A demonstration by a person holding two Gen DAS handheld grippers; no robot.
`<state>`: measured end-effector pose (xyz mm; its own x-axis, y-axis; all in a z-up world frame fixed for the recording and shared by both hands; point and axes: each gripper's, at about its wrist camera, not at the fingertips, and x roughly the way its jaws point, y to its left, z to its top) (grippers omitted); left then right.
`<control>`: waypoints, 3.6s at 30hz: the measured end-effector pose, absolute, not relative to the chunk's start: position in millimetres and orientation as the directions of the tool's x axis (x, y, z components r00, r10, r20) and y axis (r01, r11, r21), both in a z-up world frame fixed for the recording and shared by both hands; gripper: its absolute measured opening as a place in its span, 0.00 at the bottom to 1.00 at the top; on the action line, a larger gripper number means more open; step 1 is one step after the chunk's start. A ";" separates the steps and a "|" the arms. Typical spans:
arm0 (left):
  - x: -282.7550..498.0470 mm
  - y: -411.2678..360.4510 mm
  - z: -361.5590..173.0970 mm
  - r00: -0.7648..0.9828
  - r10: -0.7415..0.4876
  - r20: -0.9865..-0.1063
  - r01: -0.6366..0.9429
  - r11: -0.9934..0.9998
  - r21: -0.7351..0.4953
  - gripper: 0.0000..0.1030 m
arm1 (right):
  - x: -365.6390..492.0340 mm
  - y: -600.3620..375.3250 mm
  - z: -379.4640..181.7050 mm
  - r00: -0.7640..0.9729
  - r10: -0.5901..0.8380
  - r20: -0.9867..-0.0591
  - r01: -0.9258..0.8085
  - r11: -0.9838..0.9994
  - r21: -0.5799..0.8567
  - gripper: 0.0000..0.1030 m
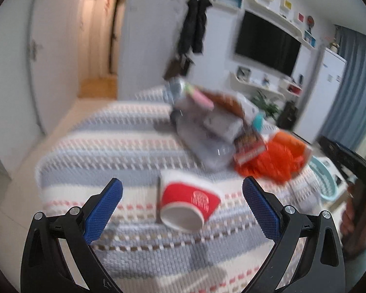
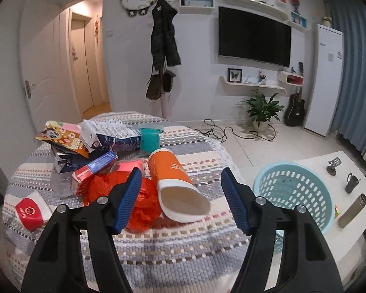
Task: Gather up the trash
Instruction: 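Grasp the orange paper cup with the right tool while the left tool grasps the red-white cup, then carry both cups over the blue basket and open both tools to drop them, then grasp the orange plastic bag with the right tool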
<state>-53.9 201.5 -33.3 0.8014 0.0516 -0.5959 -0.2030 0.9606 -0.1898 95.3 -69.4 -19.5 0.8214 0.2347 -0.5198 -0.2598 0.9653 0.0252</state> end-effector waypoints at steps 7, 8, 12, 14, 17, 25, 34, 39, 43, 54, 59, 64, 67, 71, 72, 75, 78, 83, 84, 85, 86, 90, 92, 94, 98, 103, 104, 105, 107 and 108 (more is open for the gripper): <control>-28.2 202.1 -74.1 0.733 0.009 -0.680 -0.205 0.956 -0.208 0.91 | 124.1 -56.5 -40.3 0.767 0.228 -0.599 -0.286 0.958 -0.002 0.67; -25.0 200.7 -76.7 0.729 0.014 -0.684 -0.204 0.959 -0.198 0.91 | 125.8 -57.0 -41.9 0.764 0.225 -0.605 -0.286 0.958 -0.006 0.69; -11.5 197.7 -84.7 0.706 -0.015 -0.708 -0.187 0.960 -0.207 0.82 | 140.2 -57.5 -51.3 0.735 0.224 -0.641 -0.297 0.955 -0.006 0.70; -7.7 197.8 -88.9 0.693 -0.026 -0.721 -0.186 0.959 -0.213 0.76 | 148.1 -58.2 -56.5 0.719 0.231 -0.656 -0.302 0.953 0.005 0.70; -4.8 194.1 -90.5 0.689 -0.013 -0.725 -0.188 0.963 -0.195 0.72 | 158.8 -57.2 -63.9 0.701 0.231 -0.675 -0.304 0.953 0.010 0.70; 6.0 178.0 -87.6 0.686 0.011 -0.728 -0.181 0.971 -0.156 0.65 | 174.4 -56.7 -75.0 0.659 0.257 -0.707 -0.323 0.945 0.043 0.52; 20.5 157.5 -62.8 0.725 -0.064 -0.685 -0.108 0.973 -0.205 0.37 | 164.2 -80.9 -47.1 0.724 0.278 -0.631 -0.313 0.948 0.059 0.47; 22.6 137.9 -55.7 0.744 -0.082 -0.663 -0.067 0.978 -0.196 0.37 | 160.2 -103.7 -36.1 0.746 0.271 -0.608 -0.279 0.957 0.083 0.47; 25.9 111.7 -27.3 0.787 -0.120 -0.605 0.005 0.982 -0.189 0.37 | 158.1 -134.3 -21.7 0.781 0.248 -0.573 -0.224 0.968 0.114 0.47; 128.2 -33.2 19.4 0.772 -0.328 -0.545 0.291 0.944 -0.155 0.37 | 172.0 -251.6 -30.4 0.823 -0.006 -0.568 0.075 0.992 0.098 0.48; 176.5 -89.6 -8.3 0.709 -0.377 -0.596 0.344 0.923 -0.175 0.37 | 187.4 -287.8 -67.9 0.766 -0.051 -0.641 0.158 0.981 0.111 0.48; 213.7 -124.7 -54.1 0.619 -0.411 -0.669 0.351 0.907 -0.233 0.37 | 201.5 -303.4 -109.3 0.687 -0.062 -0.724 0.199 0.974 0.106 0.49; 230.3 -137.3 -73.9 0.587 -0.405 -0.701 0.351 0.908 -0.230 0.38 | 204.7 -308.7 -126.3 0.656 -0.068 -0.752 0.216 0.971 0.101 0.49; 246.2 -144.2 -87.5 0.563 -0.411 -0.717 0.347 0.905 -0.246 0.38 | 208.5 -316.7 -138.8 0.631 -0.070 -0.772 0.231 0.968 0.101 0.49; 244.9 -146.2 -86.5 0.562 -0.416 -0.715 0.348 0.903 -0.252 0.42 | 208.2 -318.4 -140.2 0.629 -0.065 -0.774 0.231 0.967 0.107 0.49; 244.3 -146.4 -86.8 0.561 -0.420 -0.714 0.352 0.901 -0.253 0.50 | 209.9 -322.3 -140.7 0.620 -0.069 -0.781 0.235 0.967 0.101 0.51; 236.2 -143.5 -83.4 0.562 -0.426 -0.710 0.362 0.898 -0.252 0.52 | 207.0 -327.4 -139.8 0.623 -0.050 -0.781 0.239 0.963 0.129 0.54; 215.4 -125.1 -69.5 0.600 -0.426 -0.678 0.359 0.900 -0.247 0.60 | 196.8 -323.9 -128.3 0.649 -0.036 -0.760 0.231 0.961 0.152 0.67; 211.9 -121.5 -65.7 0.608 -0.428 -0.669 0.358 0.899 -0.250 0.65 | 194.1 -322.5 -124.3 0.661 -0.033 -0.750 0.224 0.962 0.156 0.71; 205.4 -115.6 -60.3 0.622 -0.429 -0.655 0.354 0.900 -0.254 0.70 | 189.8 -318.2 -117.9 0.676 -0.036 -0.736 0.216 0.965 0.151 0.74; 199.8 -111.0 -54.7 0.637 -0.424 -0.644 0.346 0.904 -0.253 0.79 | 187.1 -314.4 -112.9 0.687 -0.039 -0.725 0.209 0.967 0.146 0.76; 173.1 -85.5 -33.9 0.692 -0.407 -0.596 0.320 0.913 -0.253 0.85 | 171.3 -292.5 -85.2 0.750 -0.043 -0.660 0.162 0.980 0.120 0.85; 154.8 -69.8 -22.0 0.726 -0.386 -0.569 0.303 0.923 -0.238 0.88 | 162.8 -277.6 -70.5 0.779 -0.049 -0.625 0.136 0.986 0.092 0.87; 138.9 -56.4 -10.6 0.757 -0.362 -0.544 0.284 0.932 -0.225 0.89 | 150.3 -260.2 -54.3 0.815 -0.048 -0.578 0.105 0.992 0.066 0.90; 111.2 -23.4 5.1 0.801 -0.310 -0.511 0.234 0.949 -0.210 0.90 | 132.3 -228.2 -28.4 0.859 0.002 -0.512 0.027 0.998 0.049 0.90; 81.9 30.8 9.9 0.836 -0.225 -0.500 0.130 0.967 -0.219 0.90 | 111.4 -180.4 -9.3 0.881 0.083 -0.465 -0.082 0.996 0.023 0.90; 77.8 38.5 8.9 0.839 -0.209 -0.502 0.112 0.970 -0.218 0.90 | 108.8 -171.7 -8.0 0.881 0.100 -0.462 -0.101 0.995 0.023 0.90; 74.7 47.1 7.5 0.840 -0.192 -0.507 0.091 0.972 -0.219 0.90 | 107.2 -161.8 -6.9 0.880 0.118 -0.460 -0.122 0.992 0.021 0.90; 69.6 68.1 1.1 0.836 -0.165 -0.524 0.048 0.972 -0.230 0.90 | 103.7 -140.5 -8.7 0.872 0.154 -0.465 -0.166 0.986 0.014 0.90; 67.1 77.4 -2.7 0.833 -0.158 -0.531 0.033 0.971 -0.238 0.90 | 103.0 -131.0 -11.3 0.865 0.170 -0.472 -0.186 0.982 0.012 0.90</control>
<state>67.1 77.4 -2.7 0.8327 -0.1583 -0.5306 0.0329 0.9707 -0.2380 103.0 -131.0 -11.3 0.8652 0.1700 -0.4717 -0.1862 0.9824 0.0125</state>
